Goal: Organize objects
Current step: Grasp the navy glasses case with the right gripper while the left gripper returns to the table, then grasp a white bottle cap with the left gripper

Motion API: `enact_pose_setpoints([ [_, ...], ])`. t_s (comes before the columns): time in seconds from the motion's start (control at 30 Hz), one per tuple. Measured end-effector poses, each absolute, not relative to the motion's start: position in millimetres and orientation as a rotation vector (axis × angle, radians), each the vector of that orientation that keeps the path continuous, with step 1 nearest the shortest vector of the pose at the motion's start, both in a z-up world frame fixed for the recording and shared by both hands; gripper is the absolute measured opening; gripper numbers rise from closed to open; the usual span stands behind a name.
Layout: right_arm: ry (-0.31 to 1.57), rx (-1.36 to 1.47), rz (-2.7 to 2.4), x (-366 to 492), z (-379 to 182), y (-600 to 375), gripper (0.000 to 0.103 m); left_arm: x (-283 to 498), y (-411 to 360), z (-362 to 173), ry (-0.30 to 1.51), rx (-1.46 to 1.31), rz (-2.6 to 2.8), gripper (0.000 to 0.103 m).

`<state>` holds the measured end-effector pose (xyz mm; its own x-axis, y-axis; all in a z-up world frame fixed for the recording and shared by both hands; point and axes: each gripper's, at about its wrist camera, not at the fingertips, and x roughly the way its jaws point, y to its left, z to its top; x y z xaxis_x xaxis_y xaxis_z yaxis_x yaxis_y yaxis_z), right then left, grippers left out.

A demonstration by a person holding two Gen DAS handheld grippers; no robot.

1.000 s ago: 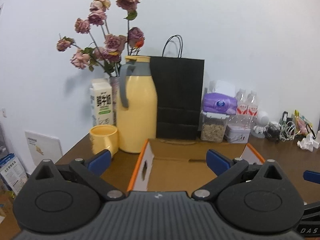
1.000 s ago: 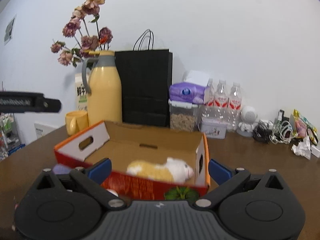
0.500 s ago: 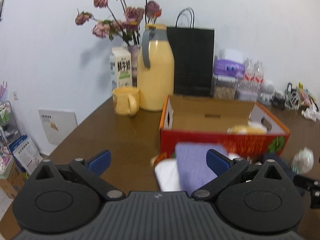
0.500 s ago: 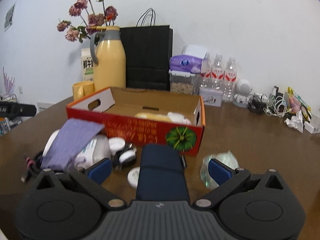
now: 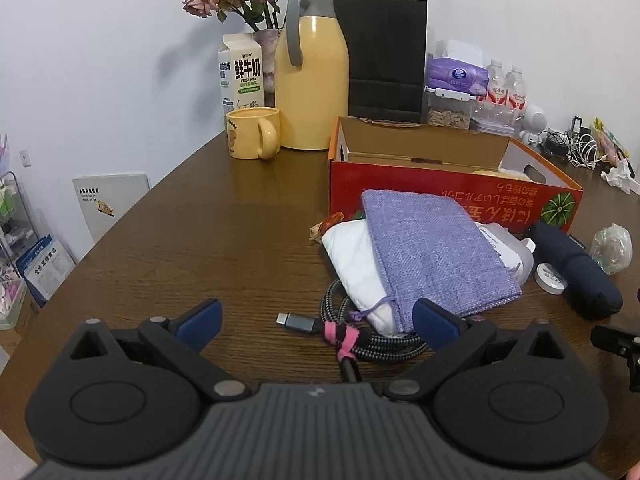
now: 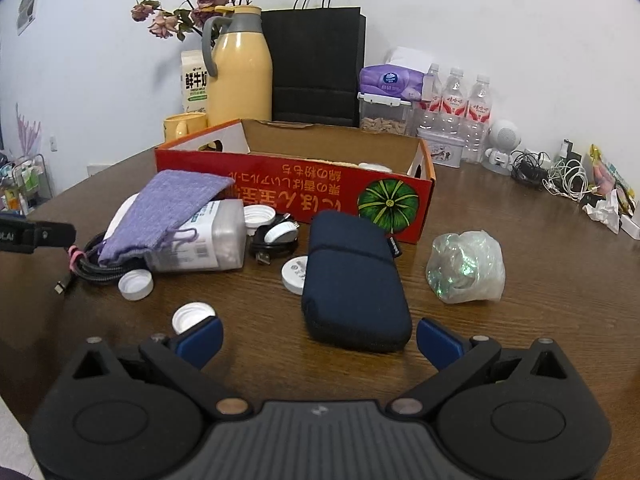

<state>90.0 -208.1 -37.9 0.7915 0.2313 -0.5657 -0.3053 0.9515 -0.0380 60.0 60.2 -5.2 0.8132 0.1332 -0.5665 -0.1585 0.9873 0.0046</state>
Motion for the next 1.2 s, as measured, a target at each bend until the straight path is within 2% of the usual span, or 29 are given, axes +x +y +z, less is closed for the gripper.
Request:
enact_pose_setpoints([
  [0.63, 0.704, -0.012, 0.298, 175, -40, -224, 0.102, 61, 72, -7, 0.616, -0.062, 0.189, 0.103],
  [0.87, 0.715, 0.061, 0.317, 186, -49, -229, 0.073, 63, 70, -8, 0.624, -0.056, 0.184, 0.103],
  [1.2, 0.658, 0.105, 0.326, 182, -51, -235, 0.065, 65, 49, -9, 0.629, -0.022, 0.119, 0.103],
])
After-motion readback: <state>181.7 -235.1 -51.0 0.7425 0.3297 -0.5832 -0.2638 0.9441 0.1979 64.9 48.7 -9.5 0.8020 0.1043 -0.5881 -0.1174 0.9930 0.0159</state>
